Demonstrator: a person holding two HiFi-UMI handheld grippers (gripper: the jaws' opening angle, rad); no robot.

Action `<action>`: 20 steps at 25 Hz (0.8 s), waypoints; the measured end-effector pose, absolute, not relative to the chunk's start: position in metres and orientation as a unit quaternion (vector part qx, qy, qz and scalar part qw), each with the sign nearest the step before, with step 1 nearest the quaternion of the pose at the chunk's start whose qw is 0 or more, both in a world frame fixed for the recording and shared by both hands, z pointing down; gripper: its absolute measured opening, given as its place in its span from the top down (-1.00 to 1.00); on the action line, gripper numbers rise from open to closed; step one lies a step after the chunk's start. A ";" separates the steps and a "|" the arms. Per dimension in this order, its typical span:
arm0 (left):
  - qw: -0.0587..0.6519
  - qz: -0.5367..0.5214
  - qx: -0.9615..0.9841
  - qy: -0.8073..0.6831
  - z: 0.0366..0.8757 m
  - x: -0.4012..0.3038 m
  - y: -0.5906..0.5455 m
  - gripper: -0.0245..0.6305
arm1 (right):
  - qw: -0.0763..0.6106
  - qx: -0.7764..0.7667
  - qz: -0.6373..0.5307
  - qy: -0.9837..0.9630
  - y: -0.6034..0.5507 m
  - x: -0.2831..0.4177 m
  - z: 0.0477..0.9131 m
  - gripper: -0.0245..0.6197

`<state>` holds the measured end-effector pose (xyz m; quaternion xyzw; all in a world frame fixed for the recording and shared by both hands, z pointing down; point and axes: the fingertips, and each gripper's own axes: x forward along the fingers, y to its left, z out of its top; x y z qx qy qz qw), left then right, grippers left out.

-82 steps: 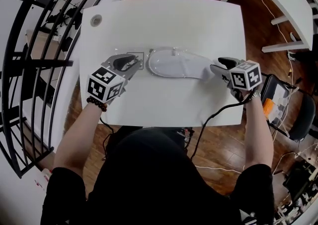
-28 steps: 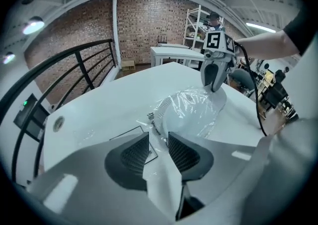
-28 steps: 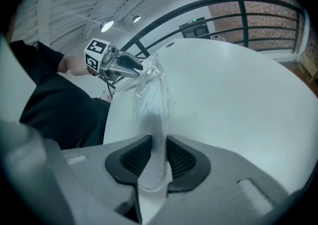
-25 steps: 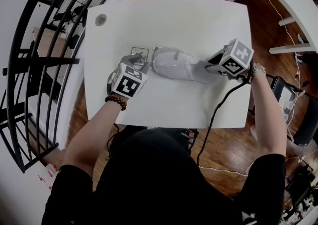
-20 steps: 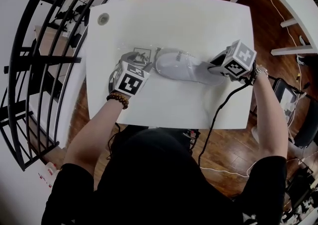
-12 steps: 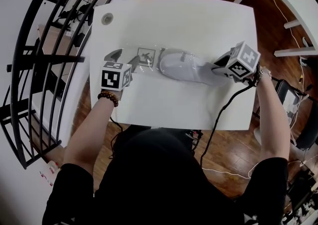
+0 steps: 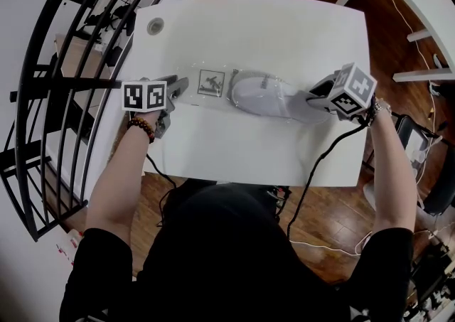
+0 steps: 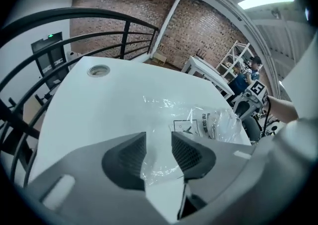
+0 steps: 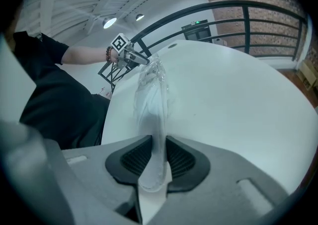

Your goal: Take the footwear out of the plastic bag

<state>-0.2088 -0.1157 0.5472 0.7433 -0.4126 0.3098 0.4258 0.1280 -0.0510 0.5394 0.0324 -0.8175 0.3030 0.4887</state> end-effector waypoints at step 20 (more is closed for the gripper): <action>0.442 0.285 0.729 -0.439 0.535 -0.247 -0.105 0.87 | 0.447 0.088 0.351 -0.818 -0.039 0.164 0.524 0.73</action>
